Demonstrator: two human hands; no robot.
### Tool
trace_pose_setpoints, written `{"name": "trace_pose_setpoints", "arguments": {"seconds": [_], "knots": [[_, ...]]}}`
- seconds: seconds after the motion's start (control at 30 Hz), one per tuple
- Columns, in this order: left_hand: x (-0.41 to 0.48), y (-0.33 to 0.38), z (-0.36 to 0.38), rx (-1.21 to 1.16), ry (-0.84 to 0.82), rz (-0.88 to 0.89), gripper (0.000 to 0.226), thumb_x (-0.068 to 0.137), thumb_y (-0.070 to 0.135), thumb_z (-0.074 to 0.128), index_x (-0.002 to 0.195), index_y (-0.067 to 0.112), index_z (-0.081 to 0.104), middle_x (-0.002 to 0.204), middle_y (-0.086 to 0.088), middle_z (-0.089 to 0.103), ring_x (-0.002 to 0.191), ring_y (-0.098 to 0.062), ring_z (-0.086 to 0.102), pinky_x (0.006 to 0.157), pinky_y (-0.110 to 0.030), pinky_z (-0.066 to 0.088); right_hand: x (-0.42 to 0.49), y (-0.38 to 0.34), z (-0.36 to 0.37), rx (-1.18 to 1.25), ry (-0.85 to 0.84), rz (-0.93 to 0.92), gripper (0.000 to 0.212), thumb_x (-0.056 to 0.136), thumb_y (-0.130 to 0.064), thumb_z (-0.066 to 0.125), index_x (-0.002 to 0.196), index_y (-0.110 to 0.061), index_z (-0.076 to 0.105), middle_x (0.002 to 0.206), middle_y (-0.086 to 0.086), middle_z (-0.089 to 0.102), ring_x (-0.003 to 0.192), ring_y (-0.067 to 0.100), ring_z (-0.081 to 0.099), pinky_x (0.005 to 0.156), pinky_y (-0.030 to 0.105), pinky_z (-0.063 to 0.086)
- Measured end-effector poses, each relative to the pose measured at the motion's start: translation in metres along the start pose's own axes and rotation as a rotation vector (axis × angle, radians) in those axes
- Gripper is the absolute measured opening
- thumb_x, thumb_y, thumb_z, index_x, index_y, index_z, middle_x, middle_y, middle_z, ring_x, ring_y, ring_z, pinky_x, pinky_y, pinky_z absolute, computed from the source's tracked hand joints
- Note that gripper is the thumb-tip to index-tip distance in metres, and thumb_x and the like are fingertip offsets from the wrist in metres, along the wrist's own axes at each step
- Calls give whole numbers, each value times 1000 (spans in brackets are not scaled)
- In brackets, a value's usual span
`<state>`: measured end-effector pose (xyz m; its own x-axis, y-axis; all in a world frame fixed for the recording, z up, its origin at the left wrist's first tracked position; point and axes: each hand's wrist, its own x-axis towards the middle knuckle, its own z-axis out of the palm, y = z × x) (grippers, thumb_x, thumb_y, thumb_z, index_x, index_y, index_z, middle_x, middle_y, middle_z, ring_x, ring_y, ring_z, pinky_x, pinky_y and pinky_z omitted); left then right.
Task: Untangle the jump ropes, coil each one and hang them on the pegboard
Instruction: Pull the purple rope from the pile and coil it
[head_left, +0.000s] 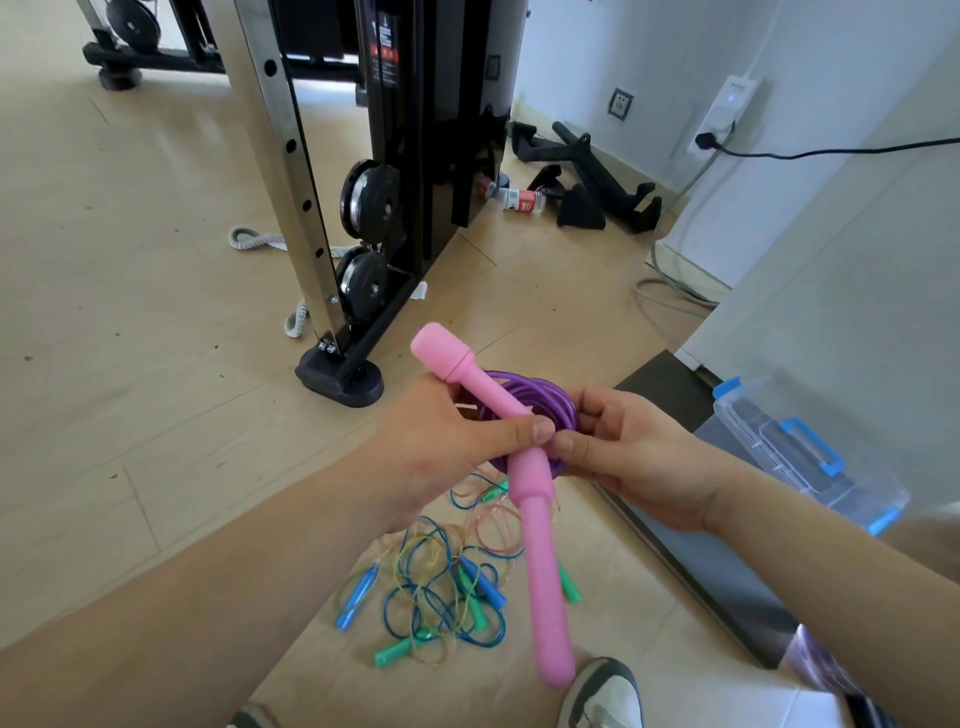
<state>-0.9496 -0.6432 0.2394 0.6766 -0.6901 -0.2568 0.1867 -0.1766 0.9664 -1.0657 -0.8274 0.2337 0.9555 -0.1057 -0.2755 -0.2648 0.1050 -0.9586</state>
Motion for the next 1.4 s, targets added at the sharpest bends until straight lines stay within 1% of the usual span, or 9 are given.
{"name": "trace_pose_setpoints", "arguments": {"seconds": [0.27,0.5,0.6,0.67,0.77,0.9,1.1,1.23,1.4], "knots": [[2,2,1,112,99,133,26,79,11,84,102,11,70,94,-3,79,90,-17,76,85,-46,62,7,2,11,-301,285,-44,24,95,2,68,116,-9,63,108,12,76,99,25,74,88,34,60],[5,-3,1,222,255,220,33,77,30,88,102,25,66,89,4,74,80,-15,73,78,-45,60,13,0,30,-496,395,14,9,99,-28,65,108,-27,63,98,-5,75,88,12,72,74,24,59],[1,-1,1,363,296,306,31,77,30,87,87,41,60,83,11,72,77,-5,68,74,-36,57,14,-2,29,-424,345,39,13,97,-27,68,109,-24,67,105,-1,75,90,14,74,77,27,61],[1,0,-1,378,291,299,34,76,26,86,88,44,60,84,13,72,79,-4,67,74,-35,57,13,-8,25,-119,234,111,23,94,-15,70,117,-11,69,111,11,75,91,20,73,78,29,60],[0,-3,-2,418,214,279,48,77,17,80,114,43,65,97,11,73,89,-7,68,84,-38,58,9,-15,19,138,-12,171,63,82,-47,78,128,-6,68,122,22,67,108,36,66,95,44,55],[-5,-10,5,618,73,262,54,89,23,64,137,46,53,119,6,63,103,-12,64,90,-35,54,11,-17,31,-77,-78,157,85,66,-77,78,112,-6,73,111,22,68,100,31,64,99,49,53],[-4,-4,1,774,33,243,57,95,23,58,149,34,41,124,7,65,108,-17,63,88,-33,51,13,-23,35,-210,50,174,72,59,-61,88,107,-9,72,108,14,76,102,26,72,105,51,54],[0,-3,-5,542,-25,110,69,90,14,64,152,30,40,123,6,62,107,-16,66,97,-35,55,12,-14,27,-144,125,165,78,60,-46,94,118,-1,65,110,20,77,108,38,73,104,52,55],[-1,6,-10,408,-22,123,43,81,-2,62,114,25,69,101,3,75,89,-17,72,82,-40,61,9,-10,18,-150,170,109,56,73,-25,93,115,-1,65,106,22,76,94,31,74,93,50,60]]}}
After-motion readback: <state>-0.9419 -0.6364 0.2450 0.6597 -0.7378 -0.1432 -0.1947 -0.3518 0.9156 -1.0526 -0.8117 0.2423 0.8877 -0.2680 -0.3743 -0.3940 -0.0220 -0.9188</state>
